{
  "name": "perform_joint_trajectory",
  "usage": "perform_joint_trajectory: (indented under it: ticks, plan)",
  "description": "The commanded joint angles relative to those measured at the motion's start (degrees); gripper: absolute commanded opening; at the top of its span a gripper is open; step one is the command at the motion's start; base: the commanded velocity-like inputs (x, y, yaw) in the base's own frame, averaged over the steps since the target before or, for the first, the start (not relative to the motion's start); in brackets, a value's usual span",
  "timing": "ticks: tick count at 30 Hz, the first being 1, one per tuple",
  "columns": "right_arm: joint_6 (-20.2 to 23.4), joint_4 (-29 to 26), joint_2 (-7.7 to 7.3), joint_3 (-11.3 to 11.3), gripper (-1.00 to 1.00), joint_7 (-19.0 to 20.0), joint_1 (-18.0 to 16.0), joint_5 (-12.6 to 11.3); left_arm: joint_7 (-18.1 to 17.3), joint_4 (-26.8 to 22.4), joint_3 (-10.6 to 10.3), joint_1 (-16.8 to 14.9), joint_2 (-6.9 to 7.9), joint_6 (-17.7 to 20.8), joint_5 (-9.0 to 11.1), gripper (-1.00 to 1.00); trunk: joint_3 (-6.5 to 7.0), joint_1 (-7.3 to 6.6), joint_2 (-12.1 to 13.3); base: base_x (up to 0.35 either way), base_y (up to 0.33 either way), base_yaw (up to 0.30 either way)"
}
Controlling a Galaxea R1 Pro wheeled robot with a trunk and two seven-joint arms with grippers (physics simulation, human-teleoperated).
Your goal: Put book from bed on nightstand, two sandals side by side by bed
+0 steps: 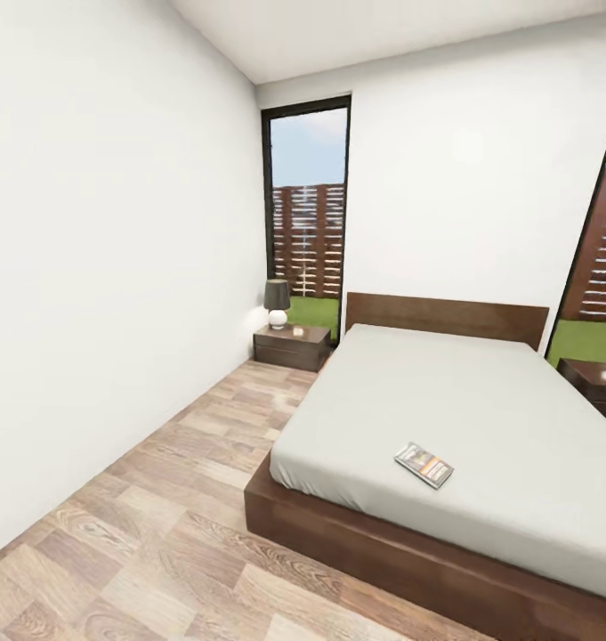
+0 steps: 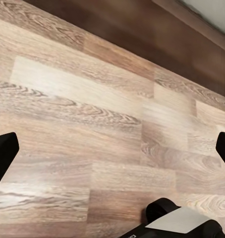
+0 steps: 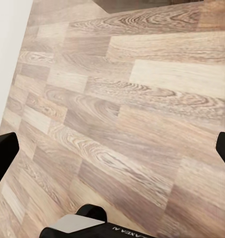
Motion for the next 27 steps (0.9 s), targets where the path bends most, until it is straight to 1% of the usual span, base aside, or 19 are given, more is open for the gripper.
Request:
perform_joint_trajectory:
  ticks: [1, 27]
  plan:
    - [-0.1, 0.1, 0.00, -0.4, 1.00, 0.2, -0.1, 0.3, -0.1, 0.0, 0.4, 0.0, 0.02, -0.5, -0.6, 1.00, -0.03, 0.00, 0.0, 0.000, 0.000, -0.212]
    - [-0.1, 0.1, 0.00, -0.4, 1.00, 0.2, -0.1, 0.3, -0.1, 0.0, 0.4, 0.0, 0.12, -0.5, -0.6, 1.00, 0.90, 0.00, 0.0, 0.000, 0.000, -0.209]
